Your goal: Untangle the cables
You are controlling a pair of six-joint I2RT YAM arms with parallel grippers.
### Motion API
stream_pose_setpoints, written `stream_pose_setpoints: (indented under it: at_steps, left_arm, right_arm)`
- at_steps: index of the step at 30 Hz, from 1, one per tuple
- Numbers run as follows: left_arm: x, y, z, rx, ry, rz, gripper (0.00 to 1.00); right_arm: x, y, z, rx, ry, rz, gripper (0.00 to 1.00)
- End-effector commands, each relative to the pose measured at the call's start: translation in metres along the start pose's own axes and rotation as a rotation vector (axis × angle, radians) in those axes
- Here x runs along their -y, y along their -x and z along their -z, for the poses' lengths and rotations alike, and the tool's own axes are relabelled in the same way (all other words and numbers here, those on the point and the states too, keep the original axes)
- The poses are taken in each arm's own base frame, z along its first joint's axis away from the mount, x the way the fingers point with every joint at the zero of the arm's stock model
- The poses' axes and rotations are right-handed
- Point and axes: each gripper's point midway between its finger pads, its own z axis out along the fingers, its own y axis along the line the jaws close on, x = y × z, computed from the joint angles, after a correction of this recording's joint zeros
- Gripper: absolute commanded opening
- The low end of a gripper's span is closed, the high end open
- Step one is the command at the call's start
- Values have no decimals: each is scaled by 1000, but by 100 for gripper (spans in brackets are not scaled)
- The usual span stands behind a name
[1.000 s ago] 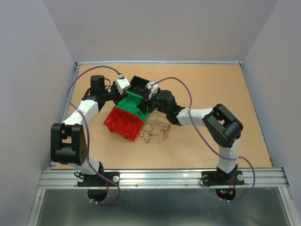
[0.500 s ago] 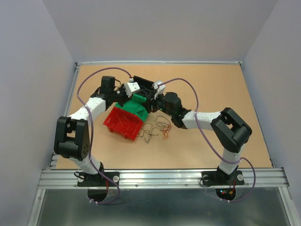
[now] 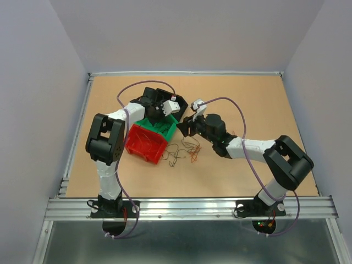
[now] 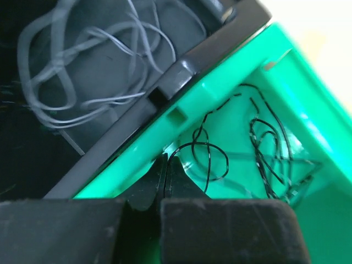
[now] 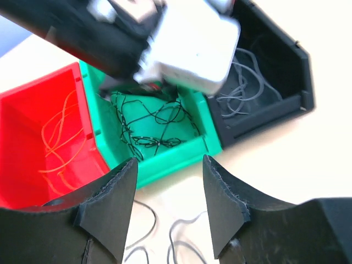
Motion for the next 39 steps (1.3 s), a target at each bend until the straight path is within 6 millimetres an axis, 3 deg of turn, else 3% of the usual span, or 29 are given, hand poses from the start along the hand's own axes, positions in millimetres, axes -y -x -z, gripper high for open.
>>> stream_pose_setpoints:
  at_steps: [1, 5, 8, 10, 12, 15, 18, 23, 24, 30, 32, 33, 34, 36, 39]
  left_arm:
    - [7, -27, -5, -146, -36, 3, 5]
    - [9, -29, -6, -153, -39, -9, 10]
    - [8, -23, 1, -126, -23, -21, 19]
    - [6, -15, 7, -92, -5, -32, 30]
    - [4, -9, 12, -65, 11, -38, 34]
    - [-1, 3, 25, -20, 50, -44, 36]
    - [-9, 12, 35, 12, 104, -35, 48]
    - [-10, 23, 56, 60, 155, -46, 52]
    - [-10, 24, 59, 65, 159, -46, 60]
    - [-11, 30, 79, 93, 204, -47, 61]
    - [-9, 30, 83, 98, 209, -43, 61]
    - [-11, 35, 92, 116, 229, -48, 61]
    - [-8, 34, 94, 121, 229, -48, 62]
    - [-5, 37, 100, 140, 230, -50, 69]
    - [-2, 41, 113, 167, 245, -53, 69]
  right_arm:
    - [-1, 32, 25, 112, 11, 14, 56]
    - [0, 35, 46, 131, 5, 14, 57]
    - [1, 41, 59, 155, -6, 17, 57]
    - [0, 45, 64, 168, -6, 19, 57]
    - [1, 44, 68, 169, -9, 22, 57]
    - [0, 44, 69, 170, -5, 19, 57]
    - [-1, 42, 67, 163, 3, 17, 57]
    - [-3, 38, 62, 146, 18, 10, 57]
    - [-4, 38, 62, 145, 26, 10, 57]
    - [-10, 29, 57, 99, 62, 10, 57]
    - [-15, 14, 55, 23, 92, 18, 57]
    - [-24, 17, 52, 3, 145, 34, 59]
    - [-26, 0, 53, -77, 164, 33, 61]
    - [-35, -8, 50, -139, 217, 41, 63]
    - [-43, -30, 55, -240, 265, 42, 70]
